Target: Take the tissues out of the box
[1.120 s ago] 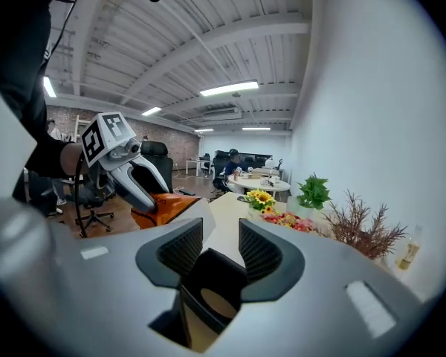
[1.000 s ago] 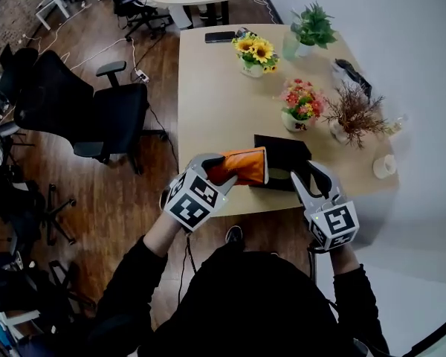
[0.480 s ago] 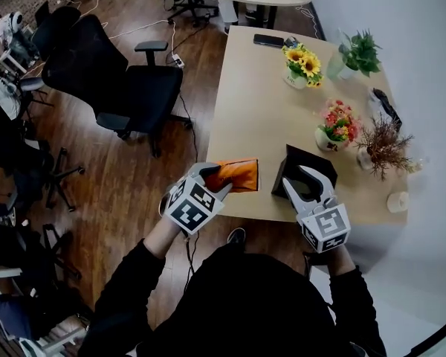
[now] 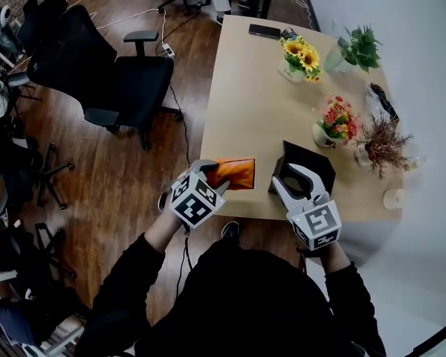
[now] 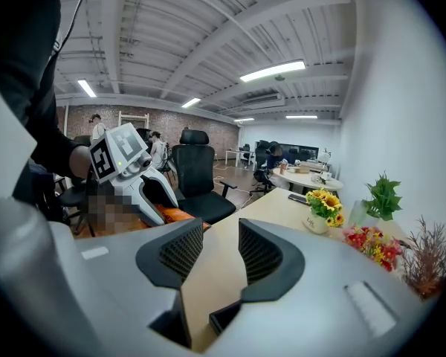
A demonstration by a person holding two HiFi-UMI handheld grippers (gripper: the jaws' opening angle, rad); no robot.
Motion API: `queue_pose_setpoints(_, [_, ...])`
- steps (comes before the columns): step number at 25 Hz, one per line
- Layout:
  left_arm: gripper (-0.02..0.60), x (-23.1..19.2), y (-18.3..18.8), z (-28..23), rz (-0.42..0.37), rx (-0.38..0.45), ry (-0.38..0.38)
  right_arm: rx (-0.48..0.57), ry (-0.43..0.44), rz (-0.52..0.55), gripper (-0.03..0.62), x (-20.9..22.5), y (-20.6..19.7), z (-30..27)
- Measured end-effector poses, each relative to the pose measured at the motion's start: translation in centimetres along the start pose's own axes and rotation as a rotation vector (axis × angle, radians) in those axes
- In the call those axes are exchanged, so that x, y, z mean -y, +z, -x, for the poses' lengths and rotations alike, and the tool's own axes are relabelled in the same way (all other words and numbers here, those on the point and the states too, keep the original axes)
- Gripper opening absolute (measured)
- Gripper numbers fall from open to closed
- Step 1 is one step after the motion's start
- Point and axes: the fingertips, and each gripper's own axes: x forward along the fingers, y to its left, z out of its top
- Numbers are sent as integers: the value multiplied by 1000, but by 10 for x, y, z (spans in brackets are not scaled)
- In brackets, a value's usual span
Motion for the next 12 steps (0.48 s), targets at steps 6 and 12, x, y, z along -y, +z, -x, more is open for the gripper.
queue_pose_setpoints(6, [166, -3, 2, -24, -18, -23, -51, -39, -4, -19, 152, 7, -11, -11])
queue_pose_setpoints(12, [166, -7, -3, -43, -30, -55, -91, -74, 1, -25, 152, 10, -20, -20])
